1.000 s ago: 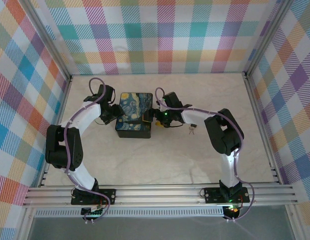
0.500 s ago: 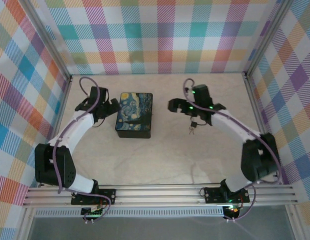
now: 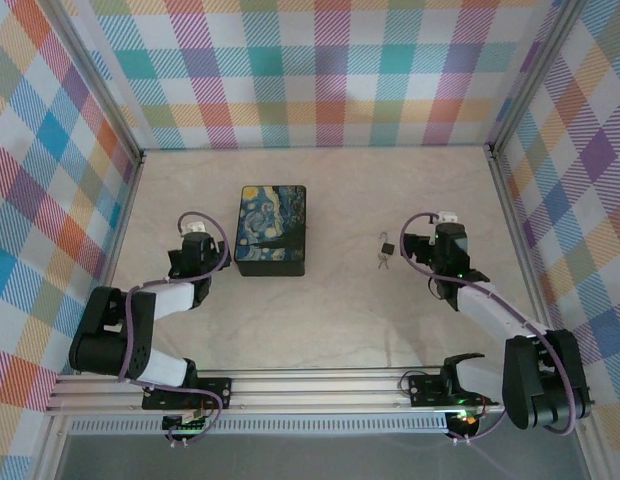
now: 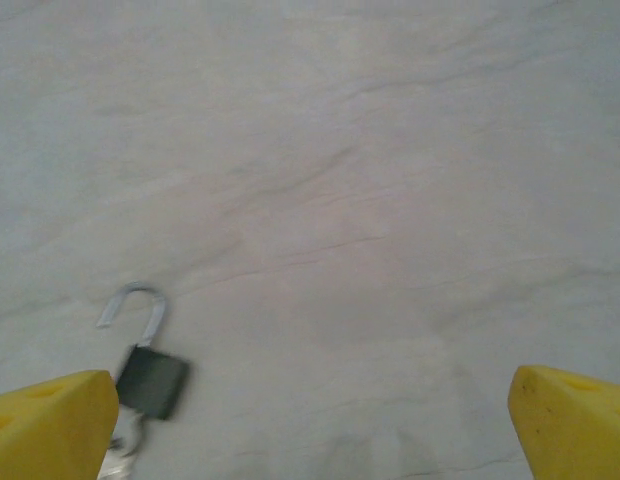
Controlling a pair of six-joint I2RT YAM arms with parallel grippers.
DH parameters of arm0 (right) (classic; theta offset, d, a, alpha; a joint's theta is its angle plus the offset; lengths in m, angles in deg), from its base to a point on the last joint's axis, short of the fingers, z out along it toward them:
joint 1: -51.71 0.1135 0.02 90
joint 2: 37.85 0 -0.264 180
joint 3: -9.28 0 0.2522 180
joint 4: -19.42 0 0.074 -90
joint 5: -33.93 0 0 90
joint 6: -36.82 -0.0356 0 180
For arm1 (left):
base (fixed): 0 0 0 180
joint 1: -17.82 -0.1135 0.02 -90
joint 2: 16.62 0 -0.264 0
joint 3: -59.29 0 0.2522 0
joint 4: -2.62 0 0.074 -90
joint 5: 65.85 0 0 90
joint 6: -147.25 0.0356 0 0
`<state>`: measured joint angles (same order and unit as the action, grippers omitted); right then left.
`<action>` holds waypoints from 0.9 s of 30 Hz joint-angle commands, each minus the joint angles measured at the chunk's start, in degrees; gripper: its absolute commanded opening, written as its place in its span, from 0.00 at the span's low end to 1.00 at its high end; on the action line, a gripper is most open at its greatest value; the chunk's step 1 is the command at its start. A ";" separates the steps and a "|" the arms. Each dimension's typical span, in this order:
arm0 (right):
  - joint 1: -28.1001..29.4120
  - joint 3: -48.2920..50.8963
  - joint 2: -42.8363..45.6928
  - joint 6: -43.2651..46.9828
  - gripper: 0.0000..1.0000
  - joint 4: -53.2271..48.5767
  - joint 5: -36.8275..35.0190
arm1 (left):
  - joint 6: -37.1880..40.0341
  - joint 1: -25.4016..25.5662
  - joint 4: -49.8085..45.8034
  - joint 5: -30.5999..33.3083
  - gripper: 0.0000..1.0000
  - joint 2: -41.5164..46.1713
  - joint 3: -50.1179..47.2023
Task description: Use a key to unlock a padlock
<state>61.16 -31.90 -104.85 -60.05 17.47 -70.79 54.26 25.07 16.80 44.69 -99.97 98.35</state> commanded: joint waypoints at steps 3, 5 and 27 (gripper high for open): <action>-4.97 9.89 -3.73 3.44 1.00 27.30 0.29 | 3.82 -0.69 22.07 -5.17 1.00 -6.53 -2.72; -5.85 10.60 -4.60 4.67 1.00 31.09 0.83 | 4.39 -1.57 19.74 -9.58 1.00 -6.24 -1.88; -7.34 4.83 -21.02 4.85 0.99 37.69 7.17 | 4.48 -2.71 17.56 -13.13 1.00 -6.37 -0.86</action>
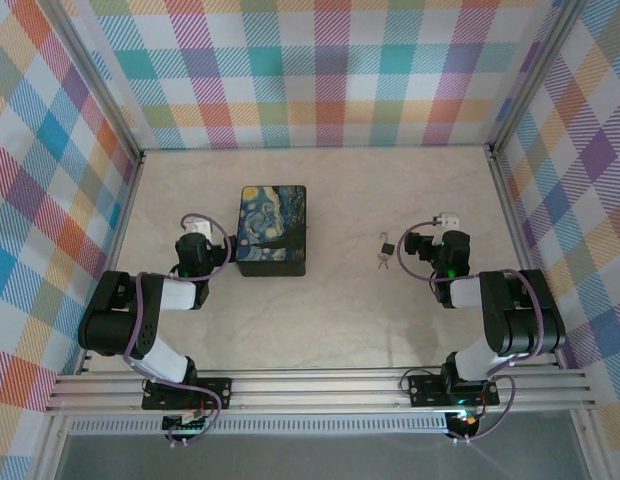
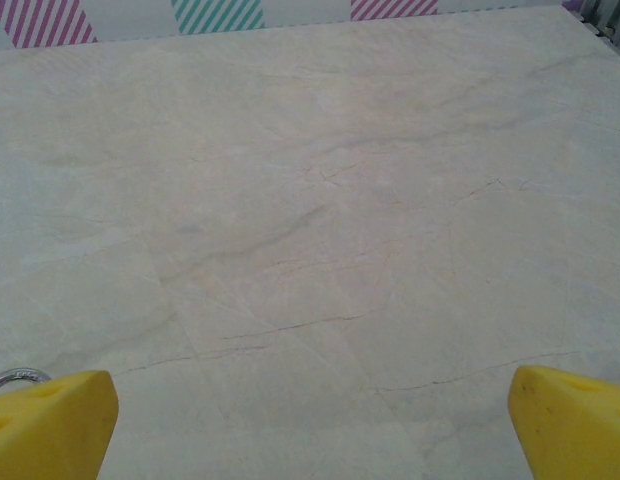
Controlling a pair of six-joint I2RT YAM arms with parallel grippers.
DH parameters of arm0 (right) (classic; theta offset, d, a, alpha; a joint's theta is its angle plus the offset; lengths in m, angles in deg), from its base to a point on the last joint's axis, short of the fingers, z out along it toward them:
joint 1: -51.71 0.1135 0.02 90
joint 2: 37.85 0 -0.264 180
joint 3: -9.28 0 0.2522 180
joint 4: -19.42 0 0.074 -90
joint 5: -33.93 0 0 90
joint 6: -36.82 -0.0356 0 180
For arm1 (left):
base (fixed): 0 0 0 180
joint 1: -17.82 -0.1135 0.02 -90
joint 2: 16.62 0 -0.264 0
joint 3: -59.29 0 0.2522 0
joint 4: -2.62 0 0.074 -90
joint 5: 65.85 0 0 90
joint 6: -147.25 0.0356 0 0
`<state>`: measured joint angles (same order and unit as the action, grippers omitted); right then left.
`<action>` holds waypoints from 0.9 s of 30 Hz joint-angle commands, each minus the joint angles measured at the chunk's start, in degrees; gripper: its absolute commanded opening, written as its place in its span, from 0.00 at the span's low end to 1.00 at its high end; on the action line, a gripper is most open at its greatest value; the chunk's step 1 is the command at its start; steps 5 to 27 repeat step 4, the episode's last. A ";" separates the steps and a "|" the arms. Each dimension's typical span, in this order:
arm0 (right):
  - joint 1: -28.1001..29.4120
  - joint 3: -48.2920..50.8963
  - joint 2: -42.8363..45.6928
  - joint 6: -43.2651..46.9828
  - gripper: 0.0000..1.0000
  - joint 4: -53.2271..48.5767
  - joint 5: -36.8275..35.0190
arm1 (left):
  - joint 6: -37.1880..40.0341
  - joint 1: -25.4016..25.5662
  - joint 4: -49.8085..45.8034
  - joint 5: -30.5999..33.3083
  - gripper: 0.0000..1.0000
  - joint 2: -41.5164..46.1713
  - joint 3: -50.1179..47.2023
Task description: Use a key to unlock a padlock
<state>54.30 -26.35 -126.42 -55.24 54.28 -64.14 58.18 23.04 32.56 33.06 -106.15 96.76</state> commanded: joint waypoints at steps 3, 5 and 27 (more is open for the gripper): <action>-0.40 -0.72 0.60 0.04 1.00 0.86 0.60 | 0.50 -0.88 1.87 -1.79 1.00 -0.12 0.86; -0.45 -0.64 0.64 0.04 1.00 0.86 0.61 | 0.49 -0.83 1.94 -1.85 1.00 -0.03 0.57; -0.45 -0.64 0.64 0.04 1.00 0.86 0.61 | 0.49 -0.83 1.94 -1.85 1.00 -0.03 0.57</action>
